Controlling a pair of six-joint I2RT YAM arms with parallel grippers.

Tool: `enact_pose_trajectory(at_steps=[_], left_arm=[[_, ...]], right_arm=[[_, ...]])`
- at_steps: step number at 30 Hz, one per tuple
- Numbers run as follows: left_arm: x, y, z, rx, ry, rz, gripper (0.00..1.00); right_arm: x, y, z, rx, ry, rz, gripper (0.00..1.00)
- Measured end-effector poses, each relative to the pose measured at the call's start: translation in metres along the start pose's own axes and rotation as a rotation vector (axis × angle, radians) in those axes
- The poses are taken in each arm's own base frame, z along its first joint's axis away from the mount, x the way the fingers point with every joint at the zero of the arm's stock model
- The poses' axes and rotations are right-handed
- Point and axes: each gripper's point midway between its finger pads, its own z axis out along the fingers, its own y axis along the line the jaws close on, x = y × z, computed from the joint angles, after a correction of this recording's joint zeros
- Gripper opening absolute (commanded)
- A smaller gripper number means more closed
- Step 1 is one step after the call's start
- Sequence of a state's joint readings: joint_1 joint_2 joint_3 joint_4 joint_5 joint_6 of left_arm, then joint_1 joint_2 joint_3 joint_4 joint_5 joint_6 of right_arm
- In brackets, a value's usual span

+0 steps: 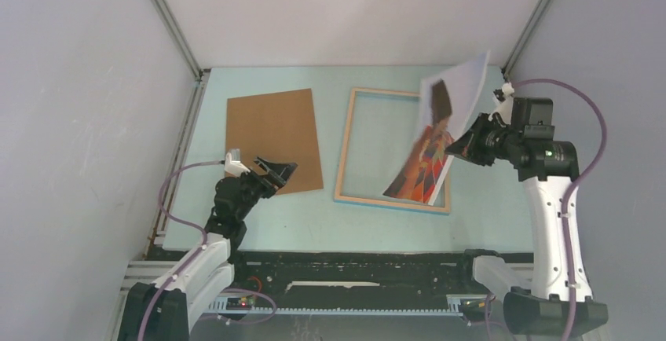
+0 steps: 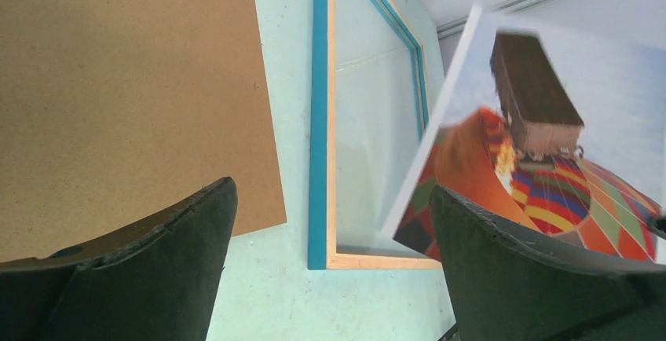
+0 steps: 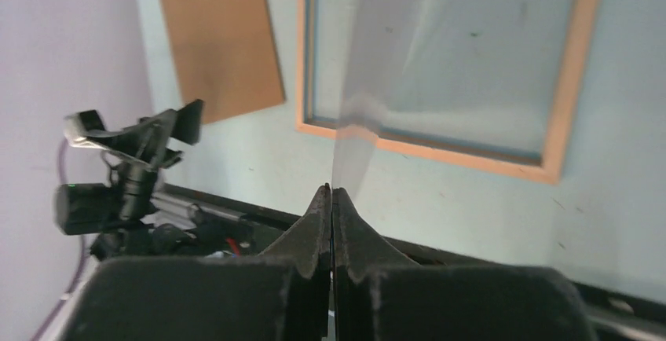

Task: Put the photo into the frame
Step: Pick up the photo at the center of the board, then turn over the photo from the photo frame.

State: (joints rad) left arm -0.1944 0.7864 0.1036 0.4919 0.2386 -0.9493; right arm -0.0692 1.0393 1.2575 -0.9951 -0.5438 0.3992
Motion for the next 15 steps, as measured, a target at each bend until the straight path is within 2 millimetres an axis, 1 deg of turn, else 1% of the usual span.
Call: enact_pose_trajectory(at_steps=[2,4,6,8,11,13,15], left_arm=[[0.001,0.001,0.000,-0.005,0.004,-0.001,1.00],[0.002,0.003,0.001,-0.012,0.009,-0.004,1.00],[0.004,0.006,0.001,-0.020,0.016,-0.006,1.00],[0.006,0.009,0.002,-0.031,0.023,-0.009,1.00],[0.009,0.013,0.003,-0.045,0.034,-0.014,1.00],[0.010,0.015,0.003,-0.053,0.040,-0.017,1.00],[0.012,0.017,0.004,-0.060,0.046,-0.019,1.00]], right_arm=[[0.003,-0.002,-0.016,0.083,-0.002,-0.039,0.00],[0.002,-0.005,-0.028,0.161,-0.004,-0.071,0.00],[-0.003,-0.006,-0.035,0.231,-0.007,-0.102,0.00],[-0.007,-0.005,-0.037,0.292,0.005,-0.140,0.00],[-0.010,-0.004,-0.031,0.382,0.049,-0.206,0.00],[-0.009,-0.007,-0.018,0.451,0.100,-0.255,0.00],[-0.004,-0.011,0.002,0.513,0.171,-0.302,0.00]])
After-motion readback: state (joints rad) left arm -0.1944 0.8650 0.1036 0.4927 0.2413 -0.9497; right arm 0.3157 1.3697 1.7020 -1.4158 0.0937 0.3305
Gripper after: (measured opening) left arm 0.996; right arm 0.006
